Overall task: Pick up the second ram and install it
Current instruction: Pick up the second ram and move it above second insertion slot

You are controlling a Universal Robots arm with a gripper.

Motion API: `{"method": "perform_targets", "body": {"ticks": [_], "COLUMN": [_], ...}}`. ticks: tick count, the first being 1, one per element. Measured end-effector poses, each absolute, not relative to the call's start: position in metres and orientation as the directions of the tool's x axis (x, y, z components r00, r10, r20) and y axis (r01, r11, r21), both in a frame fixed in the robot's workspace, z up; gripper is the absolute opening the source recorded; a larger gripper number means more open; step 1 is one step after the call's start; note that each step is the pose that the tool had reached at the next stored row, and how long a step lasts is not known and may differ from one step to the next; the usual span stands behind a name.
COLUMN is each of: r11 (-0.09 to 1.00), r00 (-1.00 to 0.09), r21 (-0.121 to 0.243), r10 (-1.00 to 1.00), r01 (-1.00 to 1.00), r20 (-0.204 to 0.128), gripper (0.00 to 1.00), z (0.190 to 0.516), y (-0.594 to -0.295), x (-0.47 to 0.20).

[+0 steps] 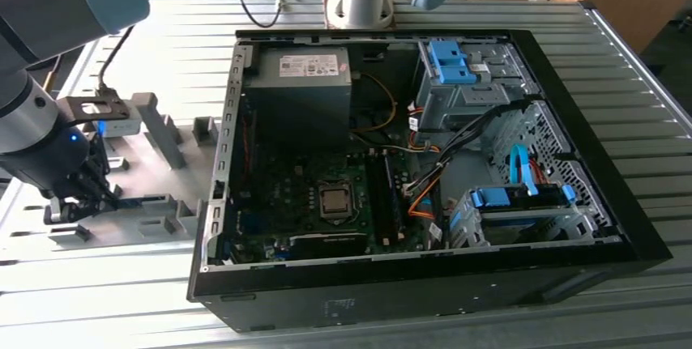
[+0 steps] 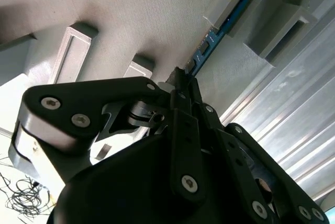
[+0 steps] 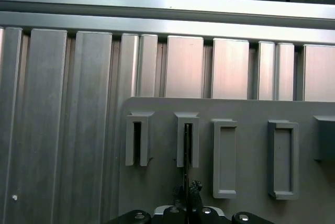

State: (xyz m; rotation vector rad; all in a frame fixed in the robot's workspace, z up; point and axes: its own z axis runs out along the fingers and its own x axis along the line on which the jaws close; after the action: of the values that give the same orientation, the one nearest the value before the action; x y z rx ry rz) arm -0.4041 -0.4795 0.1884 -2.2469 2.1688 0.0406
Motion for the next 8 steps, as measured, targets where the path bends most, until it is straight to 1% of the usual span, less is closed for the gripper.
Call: {"method": "perform_targets", "body": {"ticks": [3,8], "r11": [0.001,0.004], "r00": [-0.002,-0.004], "r21": [0.005,0.005], "r10": [-1.0,-1.0], "r01": [-1.0,-1.0], "r20": [-0.031,-0.031], "gripper": [0.14,0.14], "z": [0.1884,0.1884], "y": [-0.4795,-0.4795], "x": [-0.4041,-0.4041]}}
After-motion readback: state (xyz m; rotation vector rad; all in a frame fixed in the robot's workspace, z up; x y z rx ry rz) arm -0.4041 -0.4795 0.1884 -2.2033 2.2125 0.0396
